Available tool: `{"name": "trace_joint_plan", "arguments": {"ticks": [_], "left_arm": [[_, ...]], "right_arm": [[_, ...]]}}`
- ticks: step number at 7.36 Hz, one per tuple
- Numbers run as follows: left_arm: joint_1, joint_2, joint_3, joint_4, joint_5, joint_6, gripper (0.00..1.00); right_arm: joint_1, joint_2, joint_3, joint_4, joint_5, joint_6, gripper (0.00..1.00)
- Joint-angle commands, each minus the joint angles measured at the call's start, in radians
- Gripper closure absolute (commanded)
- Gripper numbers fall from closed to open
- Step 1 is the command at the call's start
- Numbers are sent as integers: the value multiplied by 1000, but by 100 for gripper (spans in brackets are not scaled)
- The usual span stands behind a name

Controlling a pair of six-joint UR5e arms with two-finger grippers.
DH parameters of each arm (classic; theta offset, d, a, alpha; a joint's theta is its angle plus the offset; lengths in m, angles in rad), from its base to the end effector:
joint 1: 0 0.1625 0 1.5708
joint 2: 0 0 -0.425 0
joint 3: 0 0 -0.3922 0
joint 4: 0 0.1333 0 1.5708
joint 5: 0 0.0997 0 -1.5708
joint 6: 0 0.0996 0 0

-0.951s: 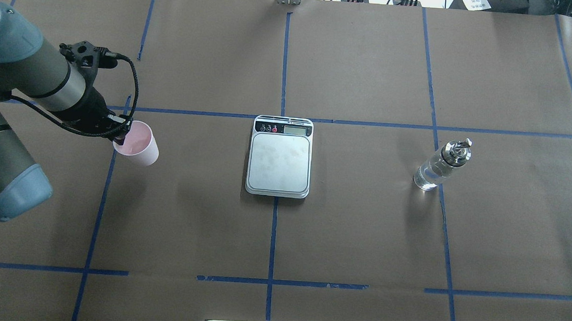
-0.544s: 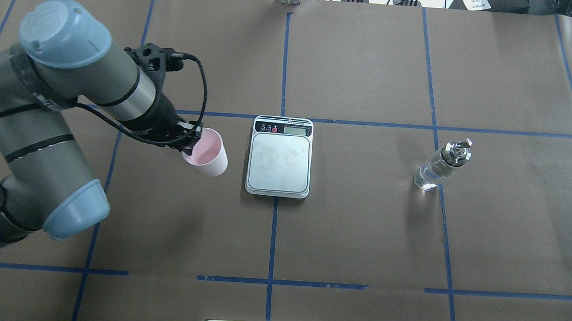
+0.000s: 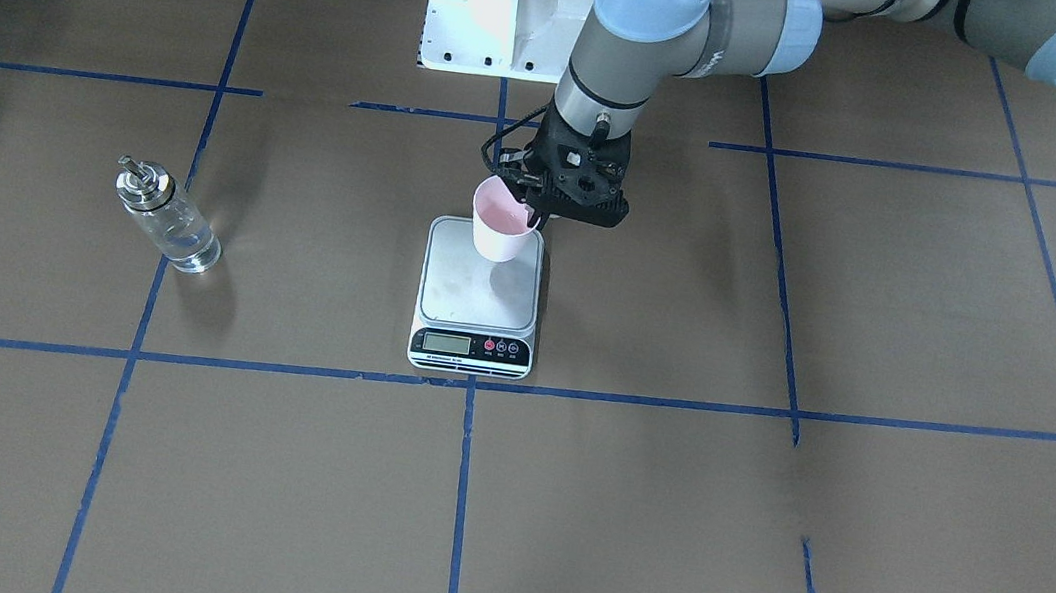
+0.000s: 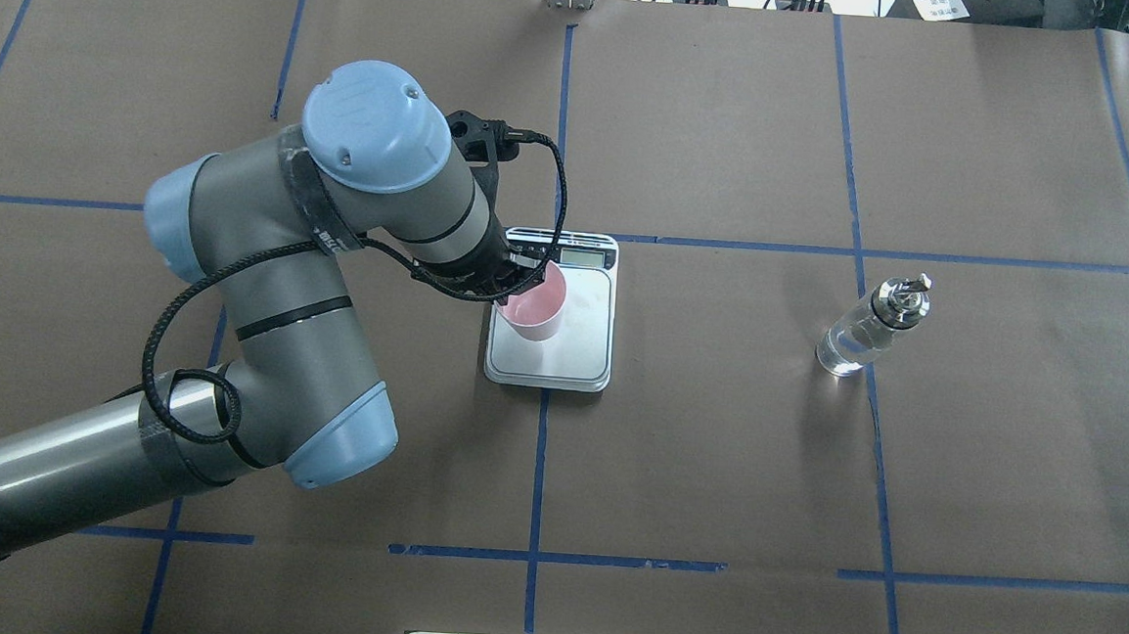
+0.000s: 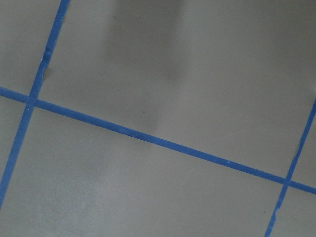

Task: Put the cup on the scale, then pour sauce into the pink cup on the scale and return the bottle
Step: 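Carry the pink cup with the left gripper onto the scale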

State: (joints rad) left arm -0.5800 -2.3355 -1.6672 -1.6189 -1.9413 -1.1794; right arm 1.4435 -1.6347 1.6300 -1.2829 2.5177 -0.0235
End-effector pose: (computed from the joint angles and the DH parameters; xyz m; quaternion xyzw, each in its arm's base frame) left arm 0.5191 -0.4563 0.1500 0.0551 0.4589 -0.0026 0.8868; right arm -0.0085 -0.4798 0.6165 0.1020 -0.4573 -0.1305 0.8737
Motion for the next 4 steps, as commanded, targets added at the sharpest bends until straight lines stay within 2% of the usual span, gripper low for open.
{"name": "trace_joint_plan", "arguments": {"ticks": [1,3,4], "left_arm": [[12,-28,57,-4,35,3,100],[14,-42,66,-16,35,-2,100],[12,-42,99,-62,36,-2,100]], "right_arm": [[-2,-4,-4,23,1,1,0],[-3,-2,-6,24,1,1,0],[-3,-4,-6,25,1,-2,0]]}}
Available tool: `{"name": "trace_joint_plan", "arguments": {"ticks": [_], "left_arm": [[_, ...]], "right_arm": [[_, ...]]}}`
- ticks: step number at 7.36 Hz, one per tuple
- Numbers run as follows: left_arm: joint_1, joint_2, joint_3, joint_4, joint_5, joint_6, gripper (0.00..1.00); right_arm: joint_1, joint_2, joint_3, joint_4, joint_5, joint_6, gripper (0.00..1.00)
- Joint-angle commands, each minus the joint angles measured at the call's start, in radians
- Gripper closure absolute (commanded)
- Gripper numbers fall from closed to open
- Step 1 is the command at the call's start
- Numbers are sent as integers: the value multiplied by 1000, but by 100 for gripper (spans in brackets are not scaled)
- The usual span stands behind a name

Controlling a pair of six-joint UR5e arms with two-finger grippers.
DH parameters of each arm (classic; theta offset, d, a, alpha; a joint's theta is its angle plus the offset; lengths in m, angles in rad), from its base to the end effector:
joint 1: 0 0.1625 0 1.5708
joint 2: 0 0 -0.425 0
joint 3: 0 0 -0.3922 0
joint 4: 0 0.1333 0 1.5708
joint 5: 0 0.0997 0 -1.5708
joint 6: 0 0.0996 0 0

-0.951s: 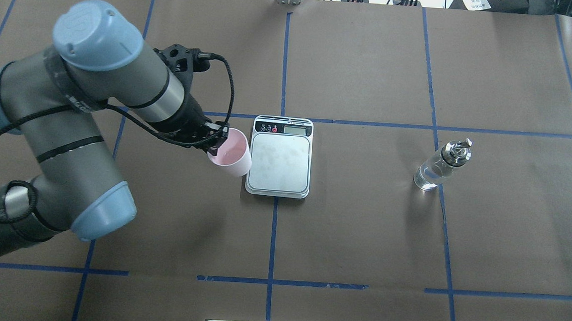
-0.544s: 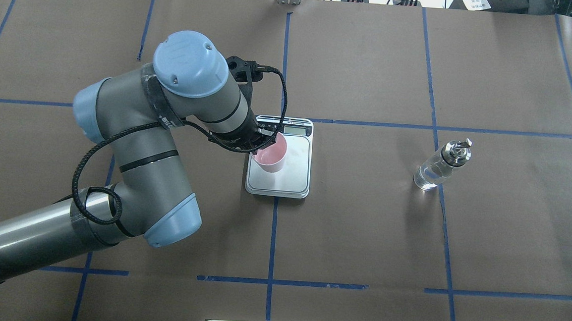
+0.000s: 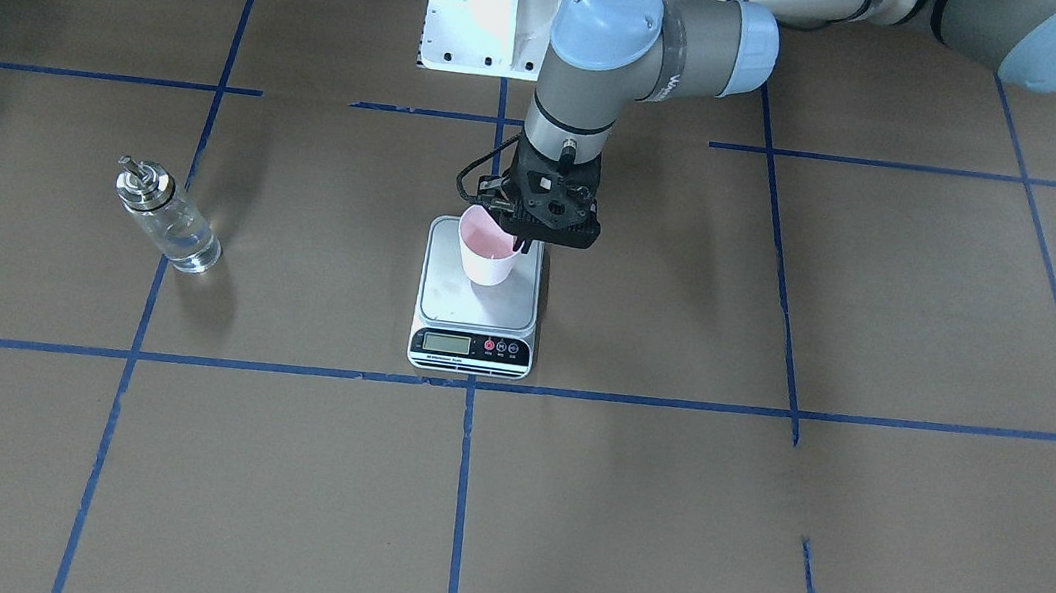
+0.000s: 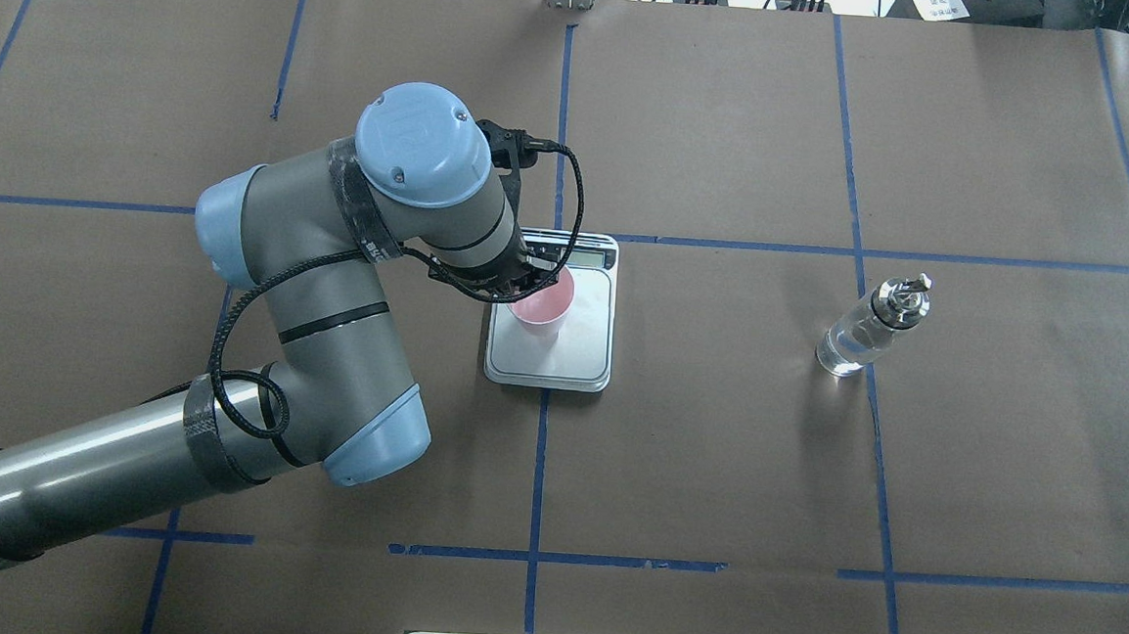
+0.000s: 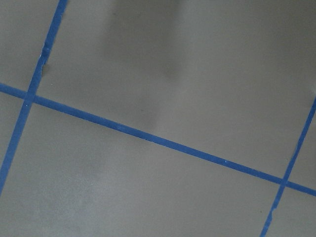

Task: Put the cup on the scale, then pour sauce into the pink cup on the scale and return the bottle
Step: 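Lower the cup onto the scale and open the left gripper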

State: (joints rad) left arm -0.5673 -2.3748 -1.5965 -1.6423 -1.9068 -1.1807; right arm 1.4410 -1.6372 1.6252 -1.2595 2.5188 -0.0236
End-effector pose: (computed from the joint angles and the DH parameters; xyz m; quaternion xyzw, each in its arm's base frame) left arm 0.5418 -0.4643 0.1482 0.0642 0.4504 -0.0060 0.8905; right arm -0.0097 -0.4791 0.6174 0.1085 -0.4578 -0.1353 0.8720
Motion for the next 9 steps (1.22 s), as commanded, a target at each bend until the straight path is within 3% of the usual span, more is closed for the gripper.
{"name": "trace_joint_plan", "arguments": {"ticks": [1,3,5,7,9], "left_arm": [[0,-13,52,-57,2,0,100],[1,-15,52,-56,2,-2,100],[1,-14,53,-54,3,-2,70],[0,-14,35,-50,2,-2,60],[-8,31,-111,-45,-3,-4,43]], "right_arm": [[-2,-7,-1,3,0,-5,0],[-2,-7,-1,3,-2,-5,0],[-2,-7,-1,3,-2,-4,0],[-7,-6,1,5,0,7,0],[-45,-1,14,8,-5,17,0]]}}
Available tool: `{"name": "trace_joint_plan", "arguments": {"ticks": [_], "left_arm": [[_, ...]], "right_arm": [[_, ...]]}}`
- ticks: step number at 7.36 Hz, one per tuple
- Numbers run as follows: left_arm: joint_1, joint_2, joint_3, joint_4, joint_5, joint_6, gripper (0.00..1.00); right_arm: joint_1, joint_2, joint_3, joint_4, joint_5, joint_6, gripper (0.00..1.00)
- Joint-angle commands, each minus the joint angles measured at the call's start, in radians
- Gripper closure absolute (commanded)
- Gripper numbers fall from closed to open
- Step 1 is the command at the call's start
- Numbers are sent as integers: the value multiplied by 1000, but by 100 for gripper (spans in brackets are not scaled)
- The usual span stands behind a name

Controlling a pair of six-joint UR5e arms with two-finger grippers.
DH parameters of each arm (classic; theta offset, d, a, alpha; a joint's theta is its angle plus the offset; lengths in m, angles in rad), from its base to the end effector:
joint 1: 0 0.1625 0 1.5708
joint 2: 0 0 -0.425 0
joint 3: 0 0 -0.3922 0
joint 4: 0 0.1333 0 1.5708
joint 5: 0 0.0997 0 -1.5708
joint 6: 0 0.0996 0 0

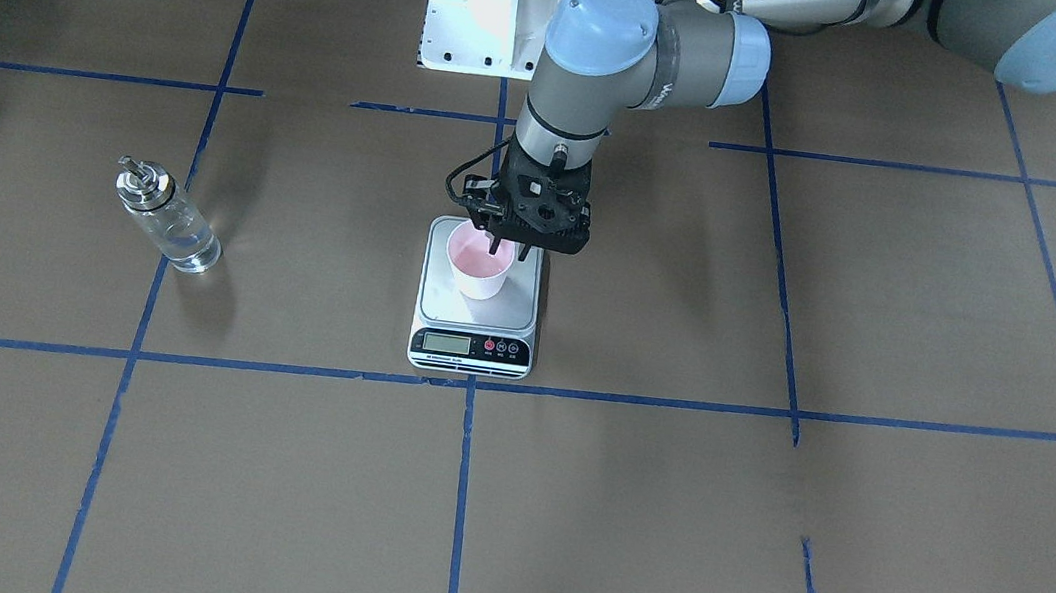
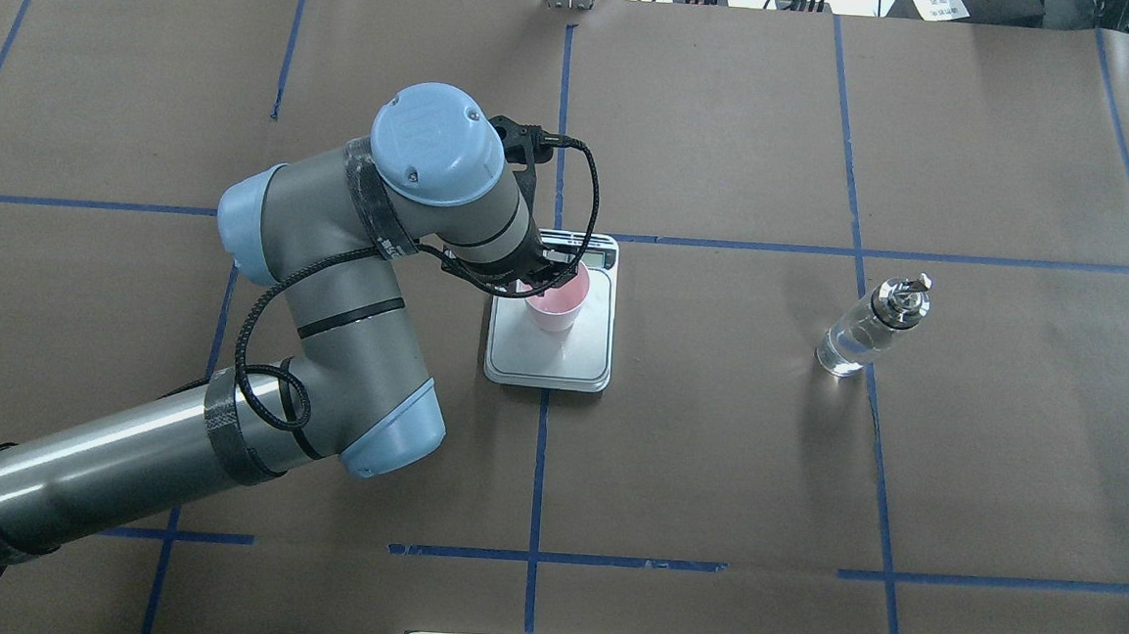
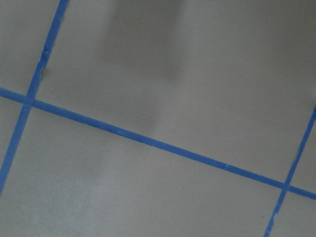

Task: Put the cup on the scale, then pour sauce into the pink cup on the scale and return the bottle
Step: 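Lower the cup onto the scale and open the left gripper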

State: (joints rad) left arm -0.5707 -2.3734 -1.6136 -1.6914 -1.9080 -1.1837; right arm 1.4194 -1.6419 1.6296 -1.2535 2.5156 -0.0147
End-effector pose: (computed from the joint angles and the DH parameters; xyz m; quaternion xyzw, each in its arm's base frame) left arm 0.5347 -0.4625 0.1358 0.0791 0.4748 -0.0024 0.8765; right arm -0.0196 -0.4771 0.6170 0.1042 -0.4579 -0.1419 0.8714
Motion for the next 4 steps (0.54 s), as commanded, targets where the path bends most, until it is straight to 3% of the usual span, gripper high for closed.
{"name": "trace_joint_plan", "arguments": {"ticks": [1,2,4], "left_arm": [[-20,77,-191,4,-2,-1,42],[-59,116,-254,3,-5,1,42],[-93,123,-259,1,-6,-1,42]], "right_arm": [[-49,2,53,34,-4,95,0],[-84,-2,77,172,-11,281,0],[-230,-51,78,568,-110,719,0]]}}
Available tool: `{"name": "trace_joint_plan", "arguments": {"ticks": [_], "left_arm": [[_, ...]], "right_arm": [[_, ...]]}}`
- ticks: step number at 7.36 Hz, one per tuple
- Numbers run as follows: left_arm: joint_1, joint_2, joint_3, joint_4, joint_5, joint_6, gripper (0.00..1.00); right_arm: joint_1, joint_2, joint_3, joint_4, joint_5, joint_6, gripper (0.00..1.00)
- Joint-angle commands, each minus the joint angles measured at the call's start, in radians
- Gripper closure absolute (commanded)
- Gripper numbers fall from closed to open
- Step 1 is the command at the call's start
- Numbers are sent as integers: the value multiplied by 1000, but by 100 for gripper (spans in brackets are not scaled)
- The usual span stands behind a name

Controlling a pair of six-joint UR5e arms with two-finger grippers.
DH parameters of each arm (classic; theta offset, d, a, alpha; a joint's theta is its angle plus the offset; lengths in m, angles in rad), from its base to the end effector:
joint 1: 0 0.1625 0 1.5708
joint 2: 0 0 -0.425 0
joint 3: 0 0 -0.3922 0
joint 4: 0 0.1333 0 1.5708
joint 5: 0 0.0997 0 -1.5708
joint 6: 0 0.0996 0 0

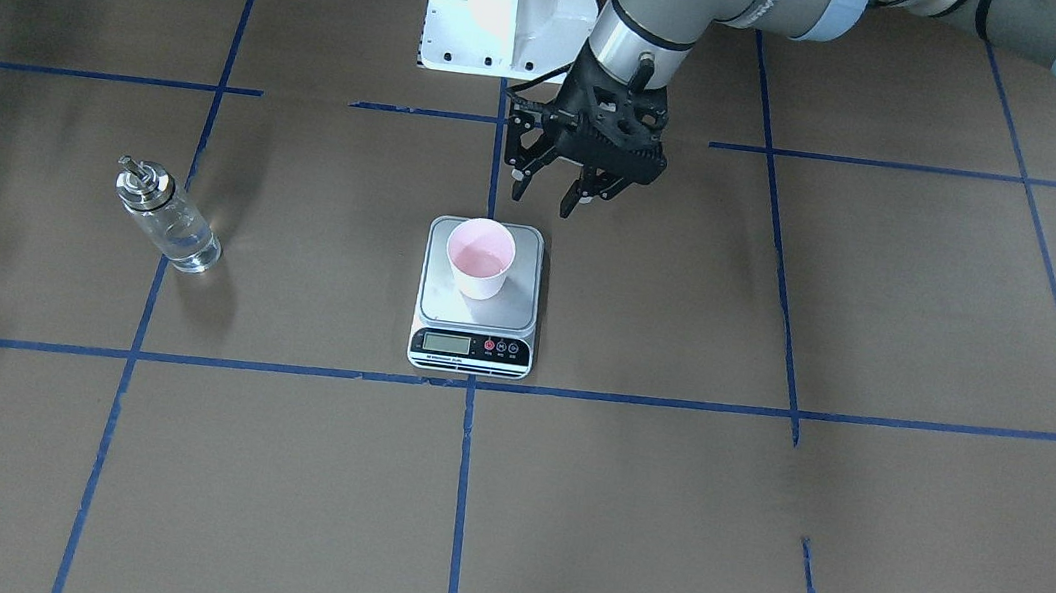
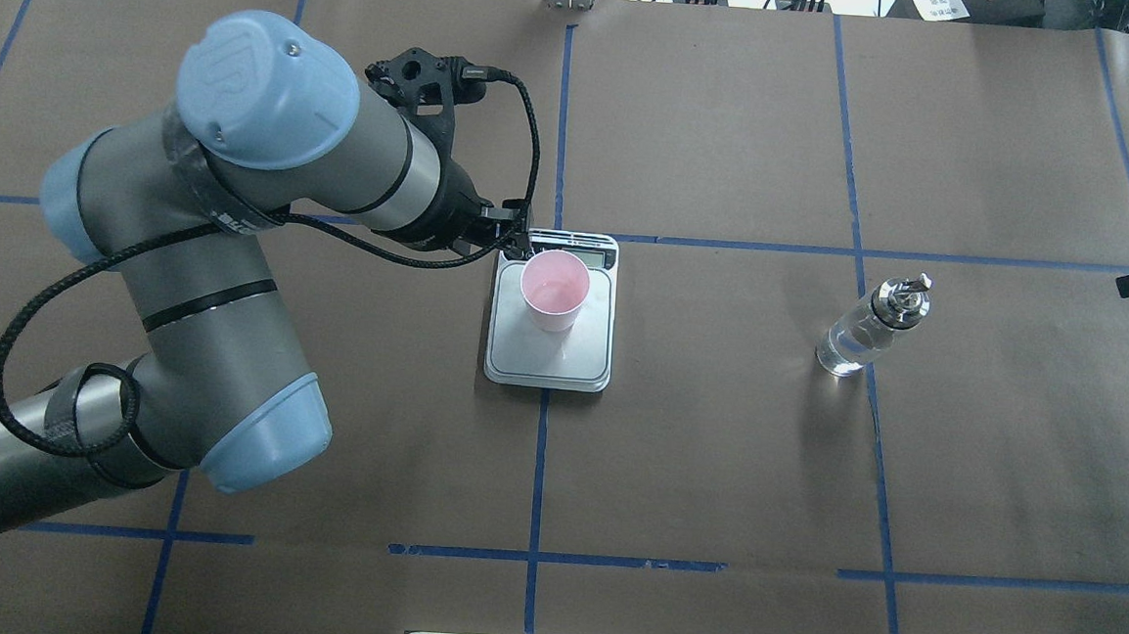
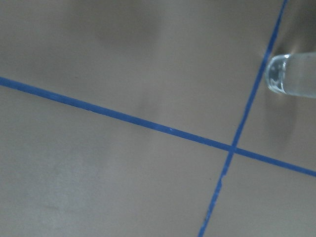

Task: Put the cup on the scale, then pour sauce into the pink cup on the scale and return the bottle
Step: 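Withdraw the left gripper away while the right gripper approaches the glass bottle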

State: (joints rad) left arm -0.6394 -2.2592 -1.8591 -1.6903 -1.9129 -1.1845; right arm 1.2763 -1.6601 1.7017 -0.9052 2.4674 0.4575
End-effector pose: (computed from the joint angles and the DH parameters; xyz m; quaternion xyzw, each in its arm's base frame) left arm 0.4368 -0.4493 0.1199 0.1253 0.5187 -0.0182 0.8455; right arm -0.0834 -0.4660 0.5520 0.1409 -0.4928 -0.0808 0.8548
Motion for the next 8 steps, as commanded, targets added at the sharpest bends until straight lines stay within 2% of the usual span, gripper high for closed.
{"name": "trace_joint_plan", "arguments": {"ticks": [1,2,3,5,6,7,8], "left_arm": [[-38,9,-12,-2,0,0,42],[-46,10,-12,-2,0,0,42],[-45,10,-14,-2,0,-1,42],[-58,10,-14,0,0,-1,42],[-59,13,-15,0,2,-3,42],[-60,23,-20,0,2,-3,42],[-68,23,-20,0,2,-1,42]], "right_arm": [[-139,-61,15,312,-94,323,0],[-170,-67,53,321,-94,402,0],[-229,-96,97,331,-138,439,0],[-340,-196,118,512,-276,443,6],[-386,-198,125,516,-316,457,6],[-481,-194,162,516,-435,505,1],[-661,-194,202,514,-689,510,0]]}}
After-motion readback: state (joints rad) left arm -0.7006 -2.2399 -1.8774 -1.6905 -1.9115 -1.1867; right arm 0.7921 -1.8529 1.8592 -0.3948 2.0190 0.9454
